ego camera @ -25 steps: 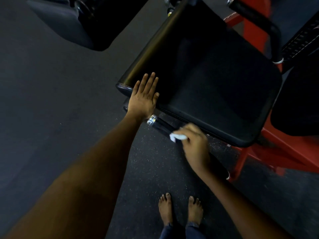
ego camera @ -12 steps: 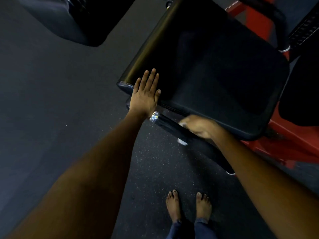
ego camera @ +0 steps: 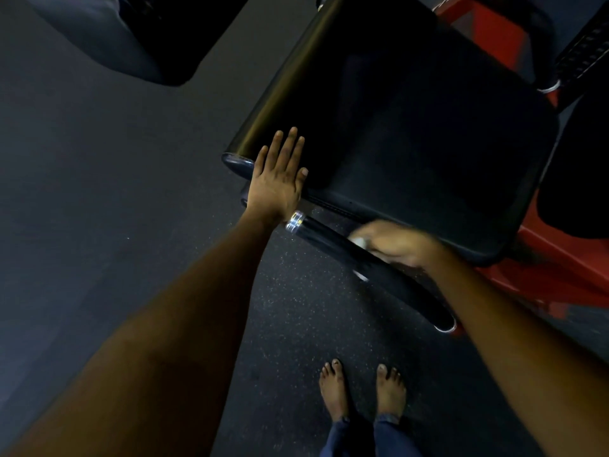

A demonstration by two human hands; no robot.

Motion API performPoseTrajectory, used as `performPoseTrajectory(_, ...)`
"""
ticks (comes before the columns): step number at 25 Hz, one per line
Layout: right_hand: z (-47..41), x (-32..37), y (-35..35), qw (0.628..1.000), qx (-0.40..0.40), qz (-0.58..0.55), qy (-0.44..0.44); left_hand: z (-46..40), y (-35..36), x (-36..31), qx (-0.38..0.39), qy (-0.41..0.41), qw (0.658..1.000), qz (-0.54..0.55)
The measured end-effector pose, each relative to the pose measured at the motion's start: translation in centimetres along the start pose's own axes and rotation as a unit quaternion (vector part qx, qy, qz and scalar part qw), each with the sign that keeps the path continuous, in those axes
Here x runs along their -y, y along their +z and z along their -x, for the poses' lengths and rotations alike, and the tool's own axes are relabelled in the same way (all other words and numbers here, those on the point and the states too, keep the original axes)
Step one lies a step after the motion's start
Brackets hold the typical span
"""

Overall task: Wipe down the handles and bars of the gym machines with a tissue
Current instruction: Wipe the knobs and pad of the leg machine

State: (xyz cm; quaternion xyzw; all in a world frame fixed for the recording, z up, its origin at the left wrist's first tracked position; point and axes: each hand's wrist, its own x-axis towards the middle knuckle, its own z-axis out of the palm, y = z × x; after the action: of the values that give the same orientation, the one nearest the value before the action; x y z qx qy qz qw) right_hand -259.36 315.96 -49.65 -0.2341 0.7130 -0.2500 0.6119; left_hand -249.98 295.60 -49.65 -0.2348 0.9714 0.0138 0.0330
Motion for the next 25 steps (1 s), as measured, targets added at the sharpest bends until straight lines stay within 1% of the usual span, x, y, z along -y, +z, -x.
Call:
performPoseTrajectory(2,-1.9,5.1,2.6,0.989,-0.095,-0.077,-0.08,-0.1,-0.2,-0.1,0.009,0.002,1.0,-0.001)
performPoseTrajectory(3,-1.5,6.3,3.8,0.98,-0.137,-0.08,-0.122,-0.1,-0.2,-0.1,0.012,0.003,1.0,0.001)
performPoseTrajectory(5,0.4,4.4,4.8,0.955,-0.232,-0.041,-0.178,-0.2,-0.3,0.0,0.013,0.008,1.0,0.016)
performPoseTrajectory(6,1.9,2.0,4.6,0.949,-0.259,-0.018,-0.181,-0.1,-0.5,0.1,0.012,0.01,0.999,0.029)
performPoseTrajectory(7,3.7,-0.9,4.0,0.948,-0.269,0.021,-0.171,-0.1,-0.9,0.1,0.016,0.006,0.999,0.05)
performPoseTrajectory(8,6.0,-3.7,3.5,0.948,-0.272,0.066,-0.149,-0.3,-1.4,-0.1,0.023,-0.008,0.996,0.08)
performPoseTrajectory(9,7.5,-6.0,2.9,0.95,-0.275,0.096,-0.109,-0.6,-1.9,-0.6,0.028,-0.03,0.993,0.113)
performPoseTrajectory(10,8.2,-7.5,2.5,0.945,-0.297,0.11,-0.079,-0.9,-2.3,-1.5,0.028,-0.048,0.99,0.133)
performPoseTrajectory(11,7.9,-7.8,2.4,0.93,-0.339,0.113,-0.088,-1.0,-2.4,-2.9,0.023,-0.051,0.989,0.133)
performPoseTrajectory(12,7.0,-6.9,2.7,0.909,-0.381,0.101,-0.14,-1.1,-2.2,-4.7,0.018,-0.034,0.993,0.116)
performPoseTrajectory(13,5.8,-5.4,3.5,0.891,-0.394,0.1,-0.204,-1.0,-1.7,-6.5,0.021,-0.003,0.996,0.092)
performPoseTrajectory(14,4.9,-3.9,4.7,0.882,-0.383,0.103,-0.255,-0.9,-1.0,-8.1,0.034,0.025,0.997,0.068)
performPoseTrajectory(15,4.7,-2.9,5.8,0.878,-0.367,0.117,-0.285,-0.7,-0.4,-9.1,0.053,0.042,0.997,0.041)
performPoseTrajectory(16,4.8,-3.4,6.4,0.872,-0.365,0.14,-0.294,-0.6,0.2,-9.4,0.069,0.048,0.996,0.014)
performPoseTrajectory(18,6.5,-7.1,6.5,0.872,-0.374,0.176,-0.262,-0.7,0.7,-9.2,0.088,0.046,0.995,-0.022)
performPoseTrajectory(20,9.2,-11.3,6.9,0.861,-0.414,0.184,-0.231,-0.7,0.7,-9.1,0.097,0.047,0.994,-0.036)
performPoseTrajectory(21,10.0,-11.7,7.1,0.856,-0.43,0.175,-0.227,-0.7,0.7,-9.2,0.1,0.048,0.993,-0.039)
performPoseTrajectory(23,8.9,-8.8,7.4,0.845,-0.446,0.146,-0.256,-0.7,0.9,-9.3,0.099,0.048,0.993,-0.042)
performPoseTrajectory(25,6.2,-3.9,7.9,0.849,-0.403,0.151,-0.306,-0.8,0.9,-9.3,0.099,0.05,0.993,-0.043)
